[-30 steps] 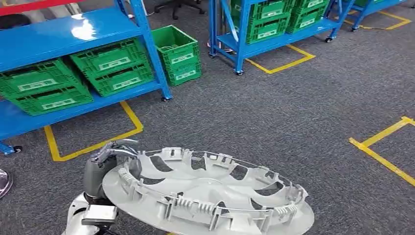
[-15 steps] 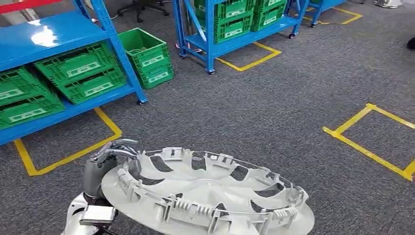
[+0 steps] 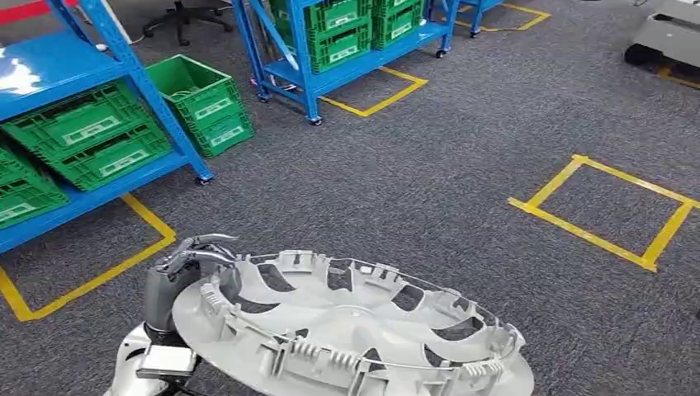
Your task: Take the parts from the cabinet and place them on the table.
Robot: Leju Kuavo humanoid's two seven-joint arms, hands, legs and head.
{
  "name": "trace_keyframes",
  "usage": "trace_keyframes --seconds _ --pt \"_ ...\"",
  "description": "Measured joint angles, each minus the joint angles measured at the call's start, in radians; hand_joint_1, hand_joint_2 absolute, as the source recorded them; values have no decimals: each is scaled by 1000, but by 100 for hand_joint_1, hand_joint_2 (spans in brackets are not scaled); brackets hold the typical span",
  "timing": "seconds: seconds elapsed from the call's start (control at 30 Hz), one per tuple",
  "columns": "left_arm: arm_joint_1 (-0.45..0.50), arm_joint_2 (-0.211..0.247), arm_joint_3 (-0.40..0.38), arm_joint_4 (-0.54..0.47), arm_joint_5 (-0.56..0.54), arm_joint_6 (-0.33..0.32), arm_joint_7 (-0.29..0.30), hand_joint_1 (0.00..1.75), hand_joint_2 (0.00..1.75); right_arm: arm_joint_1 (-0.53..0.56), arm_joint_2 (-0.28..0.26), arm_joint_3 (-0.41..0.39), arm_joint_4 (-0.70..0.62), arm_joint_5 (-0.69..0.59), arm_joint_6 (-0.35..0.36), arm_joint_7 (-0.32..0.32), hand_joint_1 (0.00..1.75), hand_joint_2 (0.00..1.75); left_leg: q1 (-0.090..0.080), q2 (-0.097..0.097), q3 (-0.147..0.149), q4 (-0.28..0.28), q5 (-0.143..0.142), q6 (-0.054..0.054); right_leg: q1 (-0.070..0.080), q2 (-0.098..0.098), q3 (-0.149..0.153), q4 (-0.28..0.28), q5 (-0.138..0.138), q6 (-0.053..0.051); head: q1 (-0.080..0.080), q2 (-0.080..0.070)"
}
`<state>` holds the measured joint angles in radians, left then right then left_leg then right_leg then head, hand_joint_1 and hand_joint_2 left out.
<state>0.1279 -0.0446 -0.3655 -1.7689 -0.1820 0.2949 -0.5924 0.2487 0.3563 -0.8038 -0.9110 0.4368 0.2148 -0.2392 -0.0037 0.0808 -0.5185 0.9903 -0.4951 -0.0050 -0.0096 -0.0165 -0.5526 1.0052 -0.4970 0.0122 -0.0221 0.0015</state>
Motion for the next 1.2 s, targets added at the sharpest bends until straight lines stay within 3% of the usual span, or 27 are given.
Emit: trace_keyframes --seconds 0.07,0.13,0.17,0.2,0.23,0.3,0.33,0.37,0.43,0.5,0.53,0.57,0.6,0.67,0.7,0.73,0.77,0.83,0.87,0.9,1.0,1.03,1.07,1.1,1.13,1.17,1.2 --pt "0 1 0 0 -2 -1 0 175 175 -2 0 -1 0 0 0 -1 0 0 5 -49 -18 46 -50 -14 -4 11 -2 -2 6 -11 -4 0" --pt "0 1 0 0 -2 -2 0 175 175 -4 0 -1 1 2 0 -2 0 0 7 -70 -90 214 -140 -16 -2 24 -9 -1 10 -17 -3 0" --pt "1 1 0 0 -2 -2 0 175 175 -4 0 -2 1 2 0 -2 0 0 7 -72 -126 293 -167 -15 -1 32 -13 -1 11 -19 -3 0" --pt "2 1 0 0 -2 -3 0 175 175 -3 0 -2 1 3 0 -3 0 0 7 -72 -141 325 -169 -13 1 41 -14 -1 13 -21 -3 0" --pt "2 1 0 0 -2 -5 1 175 175 -3 0 -3 2 3 0 -3 0 0 7 -73 -131 308 -144 -9 2 51 -14 -1 13 -21 -3 0" --pt "2 1 0 0 -3 -5 2 175 175 -3 0 -3 3 3 0 -5 0 0 5 -84 -56 154 -49 4 5 72 -10 0 16 -20 -3 0" --pt "2 1 0 0 -3 -5 2 175 175 -4 1 -3 3 3 0 -6 0 0 4 -106 -12 66 -8 14 5 81 -8 -1 17 -19 -3 0" --pt "1 2 0 0 -3 -5 2 175 175 -6 3 -3 5 3 0 -7 0 0 3 -136 9 23 -13 25 8 86 -10 1 18 -16 -1 0" --pt "0 1 0 0 -4 -6 2 175 175 -6 3 -3 6 3 0 -7 0 0 2 -127 10 2 -17 22 4 99 -25 3 24 -5 -3 0" --pt "0 1 0 0 -5 -6 2 175 175 -1 3 -4 6 3 1 -8 0 0 -1 -117 9 -5 -9 26 1 111 -29 -4 33 9 -2 0" --pt "-1 1 1 0 -5 -7 2 175 175 -2 3 -6 7 3 0 -8 0 0 8 -104 13 -20 2 27 2 97 -41 2 27 10 -2 0" --pt "-1 0 0 0 -5 -8 2 175 175 -2 3 -8 7 3 0 -8 0 0 8 -96 13 -22 4 31 4 58 -53 30 1 15 0 0" --pt "-1 0 0 -1 -4 -8 2 175 175 -4 3 -9 7 3 0 -8 0 0 8 -89 11 -22 5 32 3 39 -80 88 -35 20 6 0" --pt "1 0 1 0 -5 -9 2 175 175 -6 3 -10 8 5 0 -9 0 0 6 -66 8 -20 5 32 -1 26 -158 259 -110 29 5 0" --pt "2 1 1 0 -6 -10 2 175 175 -6 3 -11 8 6 0 -9 0 0 6 -56 6 -20 5 32 -2 25 -182 310 -121 33 6 0" --pt "2 1 1 1 -6 -11 2 175 175 -5 3 -11 8 7 0 -10 0 0 6 -46 7 -20 5 32 -4 23 -177 304 -106 35 6 0" --pt "2 1 1 1 -6 -11 2 175 175 -4 3 -11 9 9 1 -10 0 0 7 -38 8 -20 4 30 -6 20 -149 256 -74 37 6 0" --pt "1 1 1 1 -5 -13 2 175 175 -5 2 -12 9 11 0 -11 0 0 8 -23 12 -17 -1 22 -11 -7 -40 64 9 40 5 0" --pt "1 1 1 1 -6 -14 2 175 175 -7 3 -12 10 12 1 -11 0 0 6 -15 12 -13 -5 16 -7 -38 -12 7 -5 42 6 0" --pt "0 1 1 1 -6 -14 2 175 175 -11 2 -12 10 14 1 -13 0 0 -2 -12 6 -2 -11 8 -6 -21 -4 1 3 23 6 0" --pt "0 0 0 1 -6 -14 2 175 175 -9 2 -13 13 18 1 -13 0 0 0 2 10 -3 -10 1 -1 -2 -13 9 2 8 6 0" --pt "-1 0 0 1 -6 -14 2 175 175 -9 2 -14 13 18 1 -13 0 0 3 4 10 0 -15 -5 -4 4 -12 6 5 -2 5 0" --pt "-1 1 0 1 -6 -14 2 175 175 -9 3 -15 13 19 1 -13 0 0 6 -25 3 19 -39 -11 -5 10 -13 6 7 -6 4 0" --pt "-1 1 0 1 -6 -14 1 175 175 -10 2 -16 13 19 1 -14 0 0 8 -52 -23 82 -84 -14 -5 16 -15 6 9 -12 2 0" --pt "0 1 0 1 -6 -14 1 175 175 -12 2 -16 13 19 1 -14 0 0 8 -64 -61 167 -129 -14 -4 23 -17 6 10 -15 3 0" --pt "1 1 0 1 -6 -14 1 175 175 -12 2 -16 13 20 1 -14 0 0 8 -70 -99 250 -164 -14 -2 31 -20 6 11 -18 2 0" --pt "1 1 0 1 -6 -14 1 175 175 -12 2 -18 13 20 1 -13 0 0 8 -71 -130 313 -181 -12 0 40 -22 6 12 -20 3 0"
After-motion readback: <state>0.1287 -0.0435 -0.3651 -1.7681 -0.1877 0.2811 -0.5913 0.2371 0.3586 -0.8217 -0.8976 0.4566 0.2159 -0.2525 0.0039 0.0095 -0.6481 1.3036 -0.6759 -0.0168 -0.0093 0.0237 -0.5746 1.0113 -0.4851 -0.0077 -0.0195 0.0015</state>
